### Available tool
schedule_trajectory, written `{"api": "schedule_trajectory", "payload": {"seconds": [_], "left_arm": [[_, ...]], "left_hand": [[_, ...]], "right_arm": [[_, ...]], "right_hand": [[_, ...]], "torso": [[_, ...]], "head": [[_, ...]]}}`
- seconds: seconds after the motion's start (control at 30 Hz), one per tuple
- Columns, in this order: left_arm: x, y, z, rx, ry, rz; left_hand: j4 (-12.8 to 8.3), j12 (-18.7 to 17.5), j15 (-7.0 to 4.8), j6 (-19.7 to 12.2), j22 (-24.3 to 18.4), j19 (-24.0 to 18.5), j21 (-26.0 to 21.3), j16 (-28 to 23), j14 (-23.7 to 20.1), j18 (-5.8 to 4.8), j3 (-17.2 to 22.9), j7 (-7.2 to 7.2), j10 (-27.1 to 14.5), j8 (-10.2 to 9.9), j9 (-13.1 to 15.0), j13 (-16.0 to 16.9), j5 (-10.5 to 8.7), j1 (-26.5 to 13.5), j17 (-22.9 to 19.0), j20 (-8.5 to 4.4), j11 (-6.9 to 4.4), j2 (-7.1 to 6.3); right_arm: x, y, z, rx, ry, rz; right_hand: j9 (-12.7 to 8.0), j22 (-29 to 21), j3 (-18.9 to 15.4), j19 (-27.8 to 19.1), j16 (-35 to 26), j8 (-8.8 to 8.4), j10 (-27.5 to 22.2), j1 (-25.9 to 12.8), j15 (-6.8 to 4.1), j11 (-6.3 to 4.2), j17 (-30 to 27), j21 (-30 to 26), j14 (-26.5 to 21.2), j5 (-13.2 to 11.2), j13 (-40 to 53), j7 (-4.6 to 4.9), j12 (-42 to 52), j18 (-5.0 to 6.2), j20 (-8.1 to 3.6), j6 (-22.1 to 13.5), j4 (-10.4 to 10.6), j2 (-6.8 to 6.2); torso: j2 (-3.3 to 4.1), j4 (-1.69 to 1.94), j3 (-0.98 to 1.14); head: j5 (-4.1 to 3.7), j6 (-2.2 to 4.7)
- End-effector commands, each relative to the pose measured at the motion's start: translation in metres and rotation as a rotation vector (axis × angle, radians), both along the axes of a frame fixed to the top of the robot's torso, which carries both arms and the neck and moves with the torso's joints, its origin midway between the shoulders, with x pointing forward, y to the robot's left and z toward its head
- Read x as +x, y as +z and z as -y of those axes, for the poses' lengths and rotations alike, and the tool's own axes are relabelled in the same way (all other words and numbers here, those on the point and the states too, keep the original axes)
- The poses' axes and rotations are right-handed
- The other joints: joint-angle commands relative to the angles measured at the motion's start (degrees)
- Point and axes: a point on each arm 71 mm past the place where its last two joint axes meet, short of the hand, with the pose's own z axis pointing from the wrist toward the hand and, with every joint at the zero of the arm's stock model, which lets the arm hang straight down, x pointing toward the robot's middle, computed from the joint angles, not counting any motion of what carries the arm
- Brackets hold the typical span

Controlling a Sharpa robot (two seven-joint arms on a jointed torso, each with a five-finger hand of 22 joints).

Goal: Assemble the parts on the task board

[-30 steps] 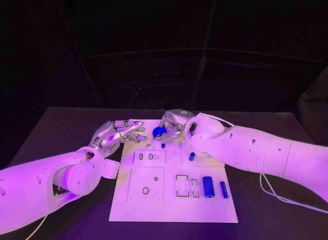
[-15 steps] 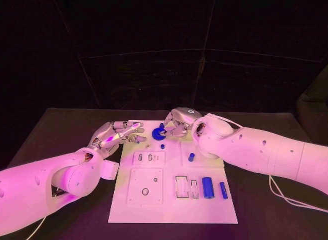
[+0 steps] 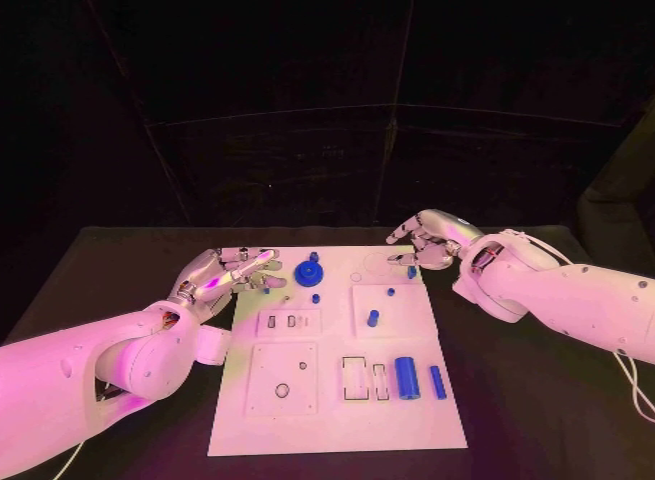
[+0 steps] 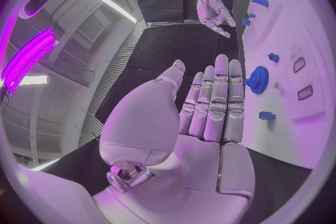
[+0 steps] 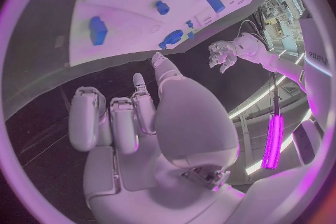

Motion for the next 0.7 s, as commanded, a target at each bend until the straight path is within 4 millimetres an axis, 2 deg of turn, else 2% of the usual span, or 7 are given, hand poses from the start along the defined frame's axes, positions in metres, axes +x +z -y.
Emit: {"api": "schedule_trajectory", "payload": {"seconds": [0.03, 0.2, 0.33, 0.4, 0.53, 0.57, 0.7], "left_arm": [[0.001, 0.002, 0.002, -0.007, -0.015, 0.010], [0.001, 0.001, 0.003, -0.007, -0.017, 0.009], [0.003, 0.000, 0.004, -0.007, -0.019, 0.009], [0.003, 0.000, 0.004, -0.007, -0.019, 0.009], [0.004, 0.000, 0.003, -0.005, -0.016, 0.008], [0.004, 0.000, 0.002, -0.005, -0.015, 0.008], [0.004, -0.001, 0.002, -0.004, -0.014, 0.007]], "left_hand": [[-0.32, -0.20, 0.10, 0.37, -0.05, 0.44, -0.24, -0.27, 0.10, 0.38, 0.15, -0.02, 0.24, -0.20, -0.06, -0.07, -0.07, 0.16, 0.05, 0.12, -0.02, 0.63], [-0.41, -0.23, 0.09, 0.44, -0.07, 0.47, -0.26, -0.32, 0.14, 0.39, 0.21, -0.05, 0.33, -0.22, -0.05, -0.06, -0.07, 0.20, 0.09, 0.12, -0.05, 0.69], [-0.41, -0.23, 0.09, 0.44, -0.07, 0.47, -0.26, -0.32, 0.14, 0.39, 0.21, -0.05, 0.33, -0.22, -0.05, -0.06, -0.07, 0.20, 0.09, 0.12, -0.05, 0.69], [-0.41, -0.23, 0.09, 0.44, -0.07, 0.47, -0.26, -0.32, 0.14, 0.39, 0.21, -0.05, 0.33, -0.22, -0.05, -0.06, -0.07, 0.20, 0.09, 0.12, -0.05, 0.69], [-0.41, -0.23, 0.09, 0.44, -0.07, 0.47, -0.26, -0.32, 0.14, 0.39, 0.21, -0.05, 0.33, -0.22, -0.05, -0.06, -0.07, 0.20, 0.09, 0.12, -0.05, 0.69], [-0.41, -0.23, 0.09, 0.44, -0.07, 0.47, -0.26, -0.32, 0.14, 0.39, 0.21, -0.05, 0.33, -0.22, -0.05, -0.06, -0.07, 0.20, 0.09, 0.12, -0.05, 0.69], [-0.46, -0.25, 0.08, 0.47, -0.08, 0.48, -0.27, -0.35, 0.16, 0.39, 0.23, -0.07, 0.37, -0.23, -0.04, -0.05, -0.07, 0.22, 0.11, 0.11, -0.07, 0.70]], "right_arm": [[0.000, 0.001, 0.014, 0.105, 0.033, -0.050], [0.003, -0.002, 0.031, 0.109, 0.009, -0.071], [0.004, -0.008, 0.041, 0.102, -0.006, -0.096], [0.003, -0.012, 0.044, 0.099, -0.010, -0.107], [0.001, -0.020, 0.048, 0.090, -0.017, -0.127], [0.001, -0.021, 0.048, 0.089, -0.018, -0.130], [0.002, -0.027, 0.050, 0.084, -0.026, -0.142]], "right_hand": [[0.00, -0.07, 0.10, 0.29, -0.06, -0.08, 0.01, 1.32, -0.15, 0.06, 9.01, 0.05, 4.75, -0.21, 2.90, 0.16, -0.28, -0.27, 0.02, 0.27, -1.00, -0.08], [0.00, -0.18, 0.20, 0.23, -0.12, -0.04, -0.07, 2.21, -0.17, 0.02, 8.90, 0.00, 4.72, -0.23, 2.77, 0.13, -0.42, -0.25, 0.01, 0.46, -1.83, -0.08], [-0.01, -0.17, 0.20, 0.23, -0.12, -0.07, -0.11, 2.40, -0.18, 0.02, 8.90, 0.00, 4.72, -0.20, 2.71, 0.14, -0.48, -0.25, 0.00, 0.44, -2.03, -0.11], [-0.01, -0.17, 0.20, 0.23, -0.13, -0.08, -0.12, 2.41, -0.18, 0.02, 8.90, -0.01, 4.72, -0.19, 2.70, 0.14, -0.49, -0.25, 0.00, 0.44, -2.04, -0.11], [-0.09, -0.11, 0.13, 0.25, -0.09, -0.33, -0.19, 2.61, -0.15, 0.08, 9.01, 0.02, 4.75, -0.27, 2.62, 0.23, -0.58, -0.26, 0.01, 0.04, -2.36, -0.22], [-0.11, -0.11, 0.11, 0.25, -0.09, -0.37, -0.19, 2.63, -0.14, 0.10, 9.02, 0.02, 4.75, -0.29, 2.61, 0.25, -0.59, -0.26, 0.02, -0.04, -2.40, -0.22], [-0.19, -0.08, 0.05, 0.26, -0.07, -0.71, -0.21, 2.69, -0.07, 0.20, 9.09, 0.03, 4.76, -0.45, 2.59, 0.38, -0.61, -0.27, 0.06, -0.63, -2.61, -0.17]], "torso": [[-0.06, -0.60, 0.37], [0.01, -0.81, 0.65], [0.13, -0.76, 1.06], [0.07, -0.44, 0.85], [0.17, -0.61, 1.11], [0.16, -0.65, 1.07], [0.23, -0.64, 1.27]], "head": [[-0.37, 0.15], [-0.53, -0.07], [-0.63, -0.07], [-0.83, -0.35], [-0.60, -0.34], [-0.58, -0.36], [-0.64, -0.43]]}}
